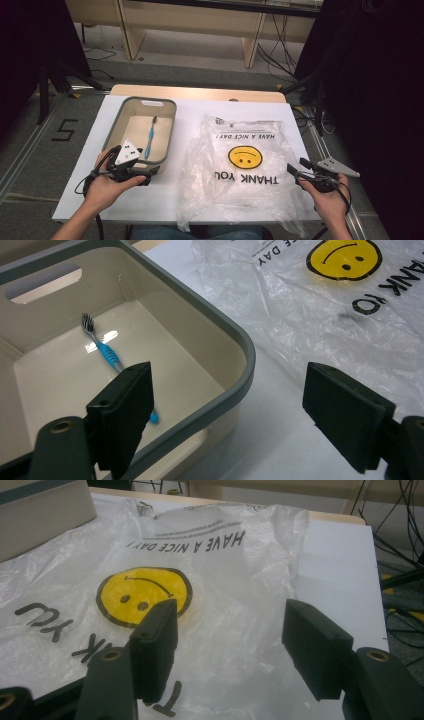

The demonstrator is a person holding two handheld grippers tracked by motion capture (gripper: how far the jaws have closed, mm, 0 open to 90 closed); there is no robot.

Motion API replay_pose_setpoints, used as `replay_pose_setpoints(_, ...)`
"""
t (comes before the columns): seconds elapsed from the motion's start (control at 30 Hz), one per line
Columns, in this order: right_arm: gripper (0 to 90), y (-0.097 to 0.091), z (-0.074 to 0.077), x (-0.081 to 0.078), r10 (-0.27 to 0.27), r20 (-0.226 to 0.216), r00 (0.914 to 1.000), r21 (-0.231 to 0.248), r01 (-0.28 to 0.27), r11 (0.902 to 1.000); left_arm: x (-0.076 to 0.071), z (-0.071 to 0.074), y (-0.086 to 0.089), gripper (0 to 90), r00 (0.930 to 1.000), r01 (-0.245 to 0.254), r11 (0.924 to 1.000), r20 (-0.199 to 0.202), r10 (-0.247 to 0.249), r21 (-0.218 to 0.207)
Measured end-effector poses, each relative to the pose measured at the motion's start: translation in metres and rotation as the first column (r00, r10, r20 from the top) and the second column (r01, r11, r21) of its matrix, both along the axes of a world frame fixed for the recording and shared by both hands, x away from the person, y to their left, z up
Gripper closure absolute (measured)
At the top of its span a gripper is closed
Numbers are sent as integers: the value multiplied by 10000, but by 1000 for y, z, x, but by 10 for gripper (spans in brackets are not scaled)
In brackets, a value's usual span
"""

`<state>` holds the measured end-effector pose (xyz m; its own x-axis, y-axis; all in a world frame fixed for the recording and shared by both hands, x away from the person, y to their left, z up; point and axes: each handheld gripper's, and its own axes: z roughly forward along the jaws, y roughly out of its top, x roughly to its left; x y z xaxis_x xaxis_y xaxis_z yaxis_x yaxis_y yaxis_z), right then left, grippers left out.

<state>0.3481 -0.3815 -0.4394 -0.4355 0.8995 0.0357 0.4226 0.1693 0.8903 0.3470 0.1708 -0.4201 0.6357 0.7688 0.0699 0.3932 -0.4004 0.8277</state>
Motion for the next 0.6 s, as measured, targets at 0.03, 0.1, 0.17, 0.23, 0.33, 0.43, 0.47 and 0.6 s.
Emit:
replay_pose_setpoints(0.03, 399, 0, 0, 0, 0, 0, 10000, 0, 0, 10000, 0, 0, 0, 202, 10000, -5, 10000, 15, 5, 16)
replay_pose_setpoints(0.1, 397, -1, 1, 0, -50, -22, 10000, 22, 50, 10000, -1, 1, -1, 206, 10000, -11, 10000, 40, 11, 23)
replay_pose_setpoints(0.17, 397, -1, 1, 1, -65, -33, 10000, 5, 65, 10000, -2, 2, -2, 209, 10000, -24, 10000, 77, 23, 68)
replay_pose_setpoints(0.23, 397, -1, 1, 1, -77, -56, 10000, 3, 77, 10000, -3, 2, -2, 212, 9999, -47, 10000, 98, 47, 78)
replay_pose_setpoints(0.33, 396, -1, 2, 0, -130, -62, 9999, -28, 130, 9999, -4, 3, -4, 216, 10000, -27, 10000, 96, 26, 70)
replay_pose_setpoints(0.43, 394, -1, 4, 1, -201, -63, 9998, -97, 200, 9998, -7, 3, -6, 221, 9999, -13, 10000, 132, 13, 5)
replay_pose_setpoints(0.47, 393, -1, 4, 1, -216, -45, 9998, -120, 215, 9997, -8, 3, -6, 237, 9999, -11, 10000, 101, 11, 47)
replay_pose_setpoints(0.6, 393, 0, 5, 2, -351, -193, 9992, -178, 348, 9992, -17, 7, -14, 323, 10000, 44, 10000, -5, -44, 19)
